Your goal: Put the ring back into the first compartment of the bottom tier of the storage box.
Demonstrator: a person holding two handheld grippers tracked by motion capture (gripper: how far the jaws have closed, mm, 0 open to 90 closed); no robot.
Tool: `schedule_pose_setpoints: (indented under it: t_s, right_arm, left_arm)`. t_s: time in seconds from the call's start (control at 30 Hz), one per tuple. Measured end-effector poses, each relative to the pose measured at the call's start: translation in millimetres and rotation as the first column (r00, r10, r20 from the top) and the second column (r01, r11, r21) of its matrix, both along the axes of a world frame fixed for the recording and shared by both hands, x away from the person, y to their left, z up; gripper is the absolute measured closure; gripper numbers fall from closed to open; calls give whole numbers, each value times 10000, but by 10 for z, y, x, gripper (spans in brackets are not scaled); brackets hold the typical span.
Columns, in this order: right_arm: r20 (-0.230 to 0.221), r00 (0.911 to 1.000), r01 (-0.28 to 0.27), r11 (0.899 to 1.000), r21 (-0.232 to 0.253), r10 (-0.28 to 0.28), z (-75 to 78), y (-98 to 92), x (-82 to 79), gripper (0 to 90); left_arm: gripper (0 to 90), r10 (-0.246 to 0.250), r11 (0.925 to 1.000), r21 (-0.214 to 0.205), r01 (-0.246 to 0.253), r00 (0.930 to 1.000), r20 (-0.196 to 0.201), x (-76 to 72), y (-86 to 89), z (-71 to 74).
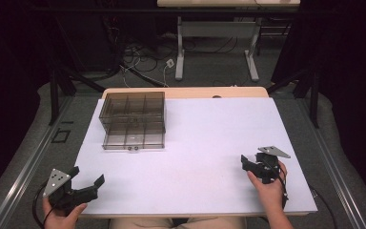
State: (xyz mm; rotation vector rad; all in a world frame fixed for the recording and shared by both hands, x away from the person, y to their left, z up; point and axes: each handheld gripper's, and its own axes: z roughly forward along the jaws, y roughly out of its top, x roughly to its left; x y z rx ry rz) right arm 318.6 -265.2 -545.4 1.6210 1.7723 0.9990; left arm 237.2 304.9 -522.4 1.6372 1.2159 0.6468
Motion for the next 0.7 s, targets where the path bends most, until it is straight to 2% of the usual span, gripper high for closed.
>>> schedule_pose_setpoints:
  t_s: [0.23,0.7]
  right_arm:
    - [-254,9997,-28,9997,-254,21,-32,27,25,405]
    - [-631,9980,-52,9999,-160,42,-83,63,35,484]
  left_arm:
    - [15,-2,10000,41,2,10000,-16,3,7,-3]
    - [18,-43,10000,20,43,10000,-60,9,11,-9]
